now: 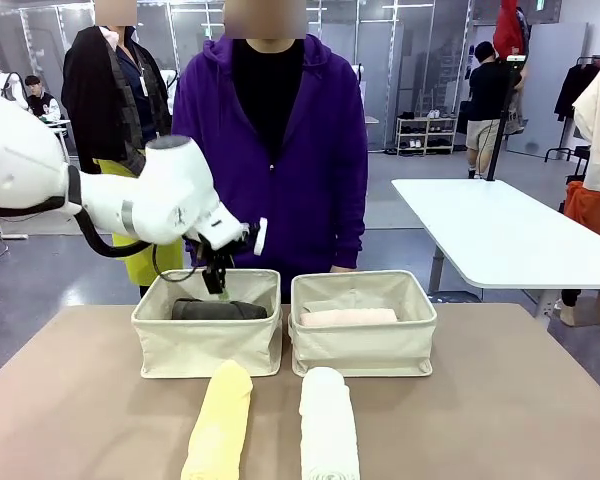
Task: Divide the towels into two baskets.
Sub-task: Pick up one hotel-folded towel from the bottom of the table and place it in the Fabric basket indicated by the person.
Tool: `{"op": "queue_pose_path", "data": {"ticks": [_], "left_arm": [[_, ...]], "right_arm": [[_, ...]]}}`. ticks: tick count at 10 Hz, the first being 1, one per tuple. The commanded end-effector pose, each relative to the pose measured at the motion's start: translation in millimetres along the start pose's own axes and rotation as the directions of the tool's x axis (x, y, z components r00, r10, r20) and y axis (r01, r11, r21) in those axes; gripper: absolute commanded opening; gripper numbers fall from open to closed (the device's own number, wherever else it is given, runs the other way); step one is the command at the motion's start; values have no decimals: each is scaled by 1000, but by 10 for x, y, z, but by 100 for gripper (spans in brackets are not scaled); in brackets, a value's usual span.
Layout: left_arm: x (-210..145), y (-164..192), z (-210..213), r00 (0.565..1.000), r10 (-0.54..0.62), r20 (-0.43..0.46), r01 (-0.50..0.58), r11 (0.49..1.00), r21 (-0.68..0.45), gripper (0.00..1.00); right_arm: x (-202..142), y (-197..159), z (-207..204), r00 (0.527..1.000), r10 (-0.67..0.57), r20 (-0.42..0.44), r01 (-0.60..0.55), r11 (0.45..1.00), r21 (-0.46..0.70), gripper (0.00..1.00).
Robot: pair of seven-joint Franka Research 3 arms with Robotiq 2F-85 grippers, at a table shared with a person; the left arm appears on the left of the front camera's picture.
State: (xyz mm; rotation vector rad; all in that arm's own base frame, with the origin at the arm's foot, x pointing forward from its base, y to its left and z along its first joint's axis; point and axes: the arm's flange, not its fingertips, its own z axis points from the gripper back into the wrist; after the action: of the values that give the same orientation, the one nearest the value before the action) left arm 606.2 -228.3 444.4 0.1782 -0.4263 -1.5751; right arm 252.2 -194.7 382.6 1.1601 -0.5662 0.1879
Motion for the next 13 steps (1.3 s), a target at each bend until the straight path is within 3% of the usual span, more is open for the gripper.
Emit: {"op": "queue_pose_path", "data": {"ticks": [1, 3, 5, 7, 9, 10, 11, 13], "left_arm": [[-234, 13, 604, 983, 139, 123, -133, 990, -56, 100], [-405, -171, 1164, 923, 299, 244, -259, 949, -181, 100], [-636, -438, 1665, 797, 464, 387, -335, 872, -357, 100], [-1259, -678, 2104, 616, 619, 487, -396, 778, -488, 100], [-1884, -1068, 2303, 488, 715, 500, -356, 686, -634, 100], [-2244, -1286, 2386, 389, 756, 525, -325, 647, -690, 100], [-2582, -1476, 2427, 320, 791, 521, -316, 608, -728, 100], [-3225, -1905, 2446, 192, 853, 486, -386, 521, -761, 100]], "right_arm": [[-11, 37, 18, 1000, 1, 1, -1, 1000, 7, 100], [-11, 37, 18, 1000, 1, 1, -1, 1000, 7, 100], [-11, 37, 18, 1000, 1, 1, -1, 1000, 7, 100], [-11, 37, 18, 1000, 1, 1, -1, 1000, 7, 100], [-11, 37, 18, 1000, 1, 1, -1, 1000, 7, 100], [-11, 37, 18, 1000, 1, 1, -1, 1000, 7, 100], [-11, 37, 18, 1000, 1, 1, -1, 1000, 7, 100], [-11, 37, 18, 1000, 1, 1, -1, 1000, 7, 100]]}}
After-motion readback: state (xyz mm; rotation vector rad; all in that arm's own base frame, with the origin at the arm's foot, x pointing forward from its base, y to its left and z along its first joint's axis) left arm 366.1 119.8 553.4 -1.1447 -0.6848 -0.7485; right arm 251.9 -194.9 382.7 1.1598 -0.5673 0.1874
